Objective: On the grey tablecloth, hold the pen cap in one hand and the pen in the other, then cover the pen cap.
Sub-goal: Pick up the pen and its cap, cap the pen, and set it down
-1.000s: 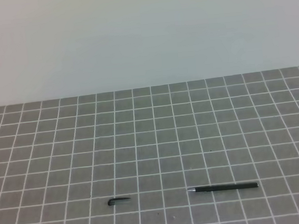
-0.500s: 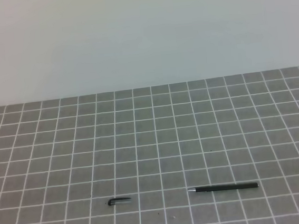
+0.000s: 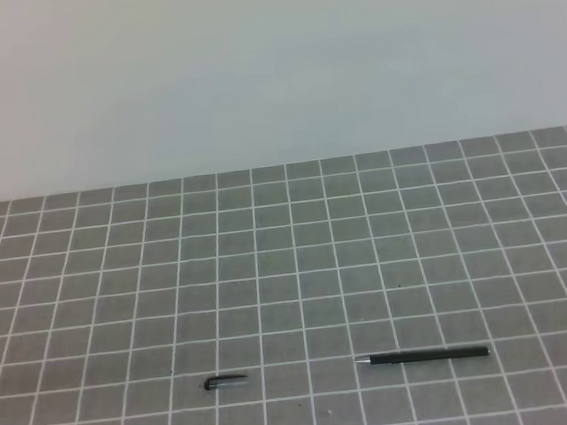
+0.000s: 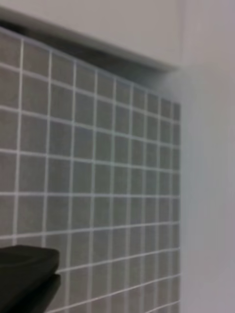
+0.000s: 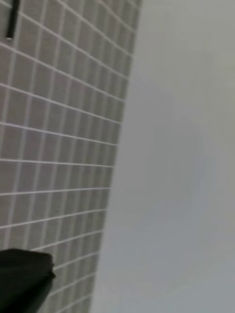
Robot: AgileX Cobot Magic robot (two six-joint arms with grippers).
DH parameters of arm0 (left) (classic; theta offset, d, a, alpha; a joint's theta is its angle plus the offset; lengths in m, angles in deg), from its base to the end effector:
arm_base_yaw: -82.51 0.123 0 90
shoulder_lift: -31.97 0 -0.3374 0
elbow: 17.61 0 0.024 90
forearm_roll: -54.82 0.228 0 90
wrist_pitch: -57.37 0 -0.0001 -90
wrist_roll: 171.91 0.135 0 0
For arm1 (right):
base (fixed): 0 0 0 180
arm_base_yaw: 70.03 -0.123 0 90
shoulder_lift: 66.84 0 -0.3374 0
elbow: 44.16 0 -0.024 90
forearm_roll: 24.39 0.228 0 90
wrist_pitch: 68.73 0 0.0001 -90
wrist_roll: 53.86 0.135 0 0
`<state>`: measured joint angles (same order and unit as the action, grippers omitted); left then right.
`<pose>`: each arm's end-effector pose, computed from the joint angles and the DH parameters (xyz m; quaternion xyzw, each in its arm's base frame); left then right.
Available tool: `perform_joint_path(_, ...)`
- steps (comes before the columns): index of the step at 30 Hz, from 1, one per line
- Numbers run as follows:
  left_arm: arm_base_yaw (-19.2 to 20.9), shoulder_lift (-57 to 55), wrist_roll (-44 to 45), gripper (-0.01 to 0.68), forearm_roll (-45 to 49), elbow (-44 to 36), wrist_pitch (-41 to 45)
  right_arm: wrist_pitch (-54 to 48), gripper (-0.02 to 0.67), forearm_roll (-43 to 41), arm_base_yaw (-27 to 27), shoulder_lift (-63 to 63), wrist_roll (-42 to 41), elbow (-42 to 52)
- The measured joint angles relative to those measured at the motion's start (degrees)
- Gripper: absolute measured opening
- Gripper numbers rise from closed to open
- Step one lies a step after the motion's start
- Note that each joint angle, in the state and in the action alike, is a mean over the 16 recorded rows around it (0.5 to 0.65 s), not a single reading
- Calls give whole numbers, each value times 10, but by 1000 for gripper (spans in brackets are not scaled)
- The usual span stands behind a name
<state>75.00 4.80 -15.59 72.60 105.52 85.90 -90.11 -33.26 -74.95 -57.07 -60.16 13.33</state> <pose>0.0506 0.0132 0.2758 -0.0443 0.8238 -0.0157 0.5650 0.0039 -0.0073 0.2942 -0.0981 0.6903 -0.0798 0.7124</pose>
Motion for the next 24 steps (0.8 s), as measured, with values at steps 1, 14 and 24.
perform_joint_path(1,-3,-8,36,-2,-35,4,10,-23,3,5,0,10,-6,-8)
perform_joint_path(14,-17,-45,293,-1,-278,17,86,-318,3,122,-1,283,-207,-166)
perform_joint_path(24,-17,-46,302,-2,-299,17,93,-449,3,197,-21,534,-338,-313)
